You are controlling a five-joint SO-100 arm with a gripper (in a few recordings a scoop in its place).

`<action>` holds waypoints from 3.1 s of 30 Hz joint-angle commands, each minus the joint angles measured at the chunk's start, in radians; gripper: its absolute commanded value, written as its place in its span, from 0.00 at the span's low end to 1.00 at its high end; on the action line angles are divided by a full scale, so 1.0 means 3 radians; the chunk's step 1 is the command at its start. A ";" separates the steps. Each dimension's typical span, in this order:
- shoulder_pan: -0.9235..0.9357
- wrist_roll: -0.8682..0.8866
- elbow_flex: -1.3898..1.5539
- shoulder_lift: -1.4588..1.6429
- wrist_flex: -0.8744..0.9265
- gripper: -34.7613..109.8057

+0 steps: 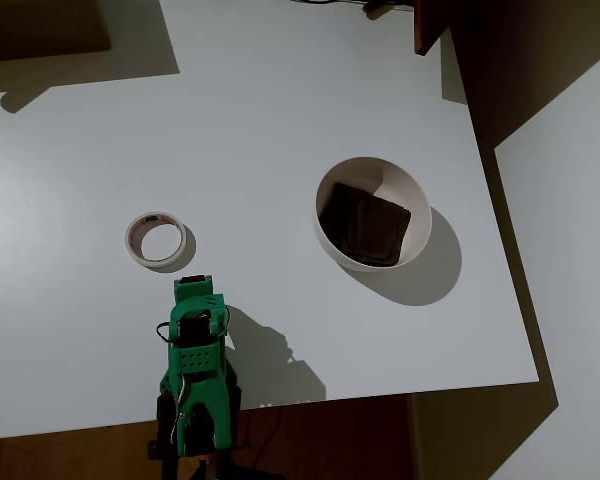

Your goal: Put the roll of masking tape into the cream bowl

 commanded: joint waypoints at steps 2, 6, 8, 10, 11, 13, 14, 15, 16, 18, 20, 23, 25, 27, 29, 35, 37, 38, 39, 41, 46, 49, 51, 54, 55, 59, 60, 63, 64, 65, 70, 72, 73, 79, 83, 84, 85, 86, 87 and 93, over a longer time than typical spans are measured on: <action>0.0015 0.0015 -0.0102 0.0005 0.0041 0.18; 0.0015 0.0015 -0.0102 0.0005 0.0041 0.18; 0.0015 0.0015 -0.0102 0.0005 0.0041 0.18; 0.0015 0.0015 -0.0102 0.0005 0.0041 0.18; 0.0015 0.0015 -0.0102 0.0005 0.0041 0.18; 0.0015 0.0015 -0.0102 0.0005 0.0041 0.18; 0.0020 0.0020 -0.0102 0.0005 0.0041 0.18; 0.0026 0.0020 -0.0102 0.0005 0.0041 0.18; 0.0026 0.0020 -0.0102 0.0005 0.0041 0.18; 0.0026 0.0041 -0.0102 0.0005 0.0041 0.18; 0.0020 0.0061 -0.0102 0.0005 -0.0015 0.18; 0.0015 0.0046 -0.0123 0.0005 -0.0133 0.18; 0.0005 0.0041 -0.0143 -0.0020 -0.0189 0.18; -0.0015 0.0046 -0.0205 -0.0230 -0.0281 0.18; -0.0015 0.0061 -0.0317 -0.0608 -0.0430 0.18; -0.0271 0.0189 -0.0900 -0.1733 -0.0690 0.18; -0.0368 0.0256 -0.1171 -0.2081 -0.0654 0.18; -0.0414 0.0271 -0.1299 -0.2240 -0.0639 0.18; -0.0455 0.0276 -0.1406 -0.2383 -0.0634 0.18; -0.0542 0.0286 -0.1616 -0.2710 -0.0634 0.18; -0.0598 0.0337 -0.2020 -0.3395 -0.0711 0.18; -0.0603 0.0435 -0.2025 -0.3426 -0.0772 0.36; -0.0639 0.0450 -0.2025 -0.3411 -0.0777 0.34; -0.0706 0.0516 -0.2025 -0.3405 -0.0747 0.33; -0.0726 0.0542 -0.2025 -0.3431 -0.0741 0.34; -0.0757 0.0608 -0.2030 -0.3646 -0.0803 0.34; -0.0757 0.0619 -0.2030 -0.3697 -0.0828 0.34; -0.0803 0.0660 -0.2030 -0.3830 -0.0885 0.33; -0.0813 0.0675 -0.2030 -0.3866 -0.0900 0.33; -0.0823 0.0685 -0.2030 -0.3896 -0.0920 0.33; -0.0839 0.0726 -0.2035 -0.4045 -0.1043 0.33; -0.0839 0.0731 -0.2056 -0.4152 -0.1089 0.33; -0.0833 0.0731 -0.2066 -0.4203 -0.1115 0.33; -0.0818 0.0736 -0.2091 -0.4397 -0.1232 0.33; -0.0818 0.0752 -0.2137 -0.4484 -0.1253 0.33; -0.0818 0.0752 -0.2153 -0.4510 -0.1253 0.33; -0.0818 0.0757 -0.2163 -0.4530 -0.1253 0.33; -0.0818 0.0757 -0.2173 -0.4546 -0.1253 0.33; -0.0818 0.0757 -0.2178 -0.4566 -0.1258 0.33; -0.0823 0.0772 -0.2229 -0.4786 -0.1299 0.32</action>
